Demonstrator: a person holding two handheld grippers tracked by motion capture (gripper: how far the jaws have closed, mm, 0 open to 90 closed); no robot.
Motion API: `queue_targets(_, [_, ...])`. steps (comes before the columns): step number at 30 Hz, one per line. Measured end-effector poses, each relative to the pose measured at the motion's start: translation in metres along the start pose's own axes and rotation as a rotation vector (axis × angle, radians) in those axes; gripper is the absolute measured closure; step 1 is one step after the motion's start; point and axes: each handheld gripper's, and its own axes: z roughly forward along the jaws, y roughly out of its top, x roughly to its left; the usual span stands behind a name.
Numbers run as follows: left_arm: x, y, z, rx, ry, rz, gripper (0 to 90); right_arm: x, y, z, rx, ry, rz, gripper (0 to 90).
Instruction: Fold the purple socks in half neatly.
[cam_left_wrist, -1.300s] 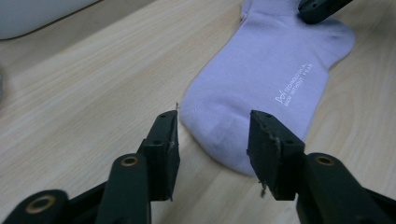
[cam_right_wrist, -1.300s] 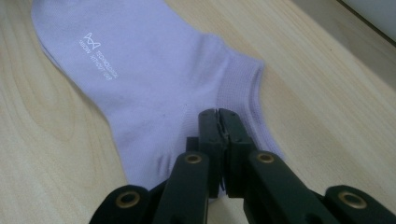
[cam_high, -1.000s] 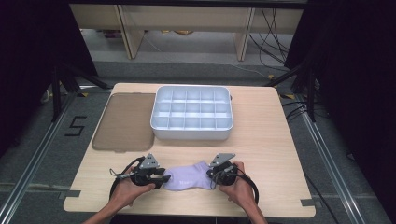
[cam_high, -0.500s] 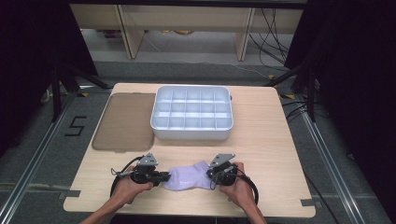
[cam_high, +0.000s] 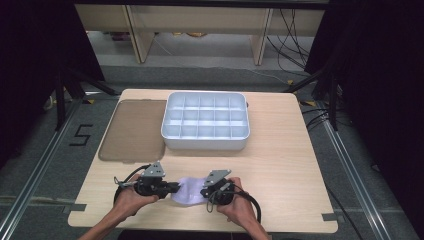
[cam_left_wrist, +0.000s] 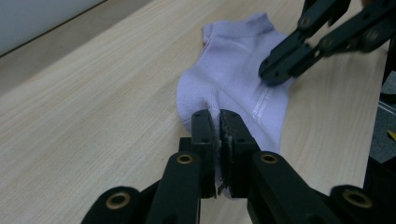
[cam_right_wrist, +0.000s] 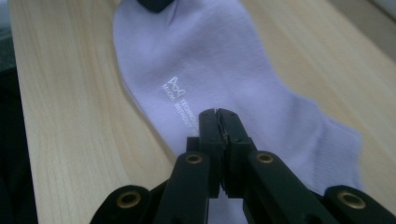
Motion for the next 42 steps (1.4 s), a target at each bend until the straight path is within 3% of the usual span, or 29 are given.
queue_targets(1, [0.000, -0.001, 0.000, -0.010, -0.008, -0.020, 84.6, 0.002, 0.002, 0.006, 0.004, 0.014, -0.013, 89.6])
queue_targets(2, [0.001, 0.000, -0.003, -0.004, -0.011, -0.004, 84.7, 0.005, 0.003, 0.009, 0.018, 0.014, -0.011, 90.0])
queue_targets(5, [0.001, 0.000, -0.007, -0.018, -0.022, -0.019, 84.7, 0.007, 0.008, 0.013, 0.019, 0.031, -0.032, 90.0])
queue_targets(7, [0.001, 0.000, -0.013, -0.059, -0.035, -0.044, 84.7, 0.013, 0.013, 0.019, 0.013, 0.039, -0.024, 90.0])
queue_targets(13, [0.001, 0.000, -0.021, -0.059, -0.039, -0.044, 84.7, 0.020, 0.022, 0.028, 0.003, 0.072, -0.045, 90.0])
queue_targets(15, [0.003, -0.001, -0.022, -0.058, -0.046, -0.035, 84.6, 0.018, 0.025, 0.025, 0.005, 0.071, -0.046, 90.0])
queue_targets(17, [0.003, -0.002, -0.023, -0.050, -0.040, -0.057, 84.6, 0.015, 0.027, 0.024, -0.011, 0.054, -0.040, 90.0])
queue_targets(18, [0.002, -0.001, -0.022, -0.056, -0.041, -0.054, 84.6, 0.011, 0.029, 0.022, -0.016, 0.039, -0.029, 90.0])
queue_targets(19, [0.002, -0.001, -0.022, -0.059, -0.047, -0.047, 84.6, 0.004, 0.032, 0.023, -0.020, 0.008, -0.053, 90.0])
queue_targets(22, [0.001, 0.000, -0.024, -0.048, -0.043, -0.026, 84.6, -0.007, 0.037, 0.034, 0.012, -0.007, -0.039, 90.0])
queue_targets(24, [0.000, 0.001, -0.024, -0.060, -0.040, -0.045, 84.6, -0.008, 0.038, 0.040, 0.016, 0.011, -0.044, 90.0])
queue_targets(28, [0.002, 0.003, -0.030, -0.063, -0.039, -0.045, 84.7, -0.002, 0.045, 0.047, 0.006, 0.022, -0.040, 90.0])
queue_targets(29, [0.003, 0.003, -0.032, -0.063, -0.044, -0.040, 84.8, 0.002, 0.046, 0.046, 0.022, 0.025, 0.004, 90.0])
queue_targets(30, [0.004, 0.003, -0.033, -0.060, -0.037, -0.032, 84.8, 0.000, 0.047, 0.049, 0.007, 0.039, -0.034, 90.0])
queue_targets(32, [0.004, 0.004, -0.034, -0.068, -0.047, -0.044, 84.8, 0.000, 0.047, 0.049, 0.001, 0.039, -0.040, 89.8])
queue_targets(35, [0.005, 0.004, -0.037, -0.069, -0.051, -0.044, 84.8, -0.002, 0.046, 0.041, -0.018, 0.038, -0.024, 89.2])
queue_targets(38, [0.004, 0.005, -0.036, -0.065, -0.051, -0.043, 84.8, -0.013, 0.037, 0.015, -0.047, -0.001, -0.003, 89.2])
queue_targets(39, [0.004, 0.005, -0.035, -0.065, -0.054, -0.045, 84.7, -0.015, 0.033, 0.009, -0.042, -0.012, 0.020, 89.2])
queue_targets(41, [0.003, 0.006, -0.034, -0.062, -0.050, -0.056, 84.7, -0.017, 0.029, 0.005, -0.044, -0.012, 0.021, 89.2])
queue_targets(42, [0.002, 0.008, -0.032, -0.062, -0.050, -0.055, 84.8, -0.019, 0.021, -0.001, -0.016, -0.024, 0.023, 89.2])
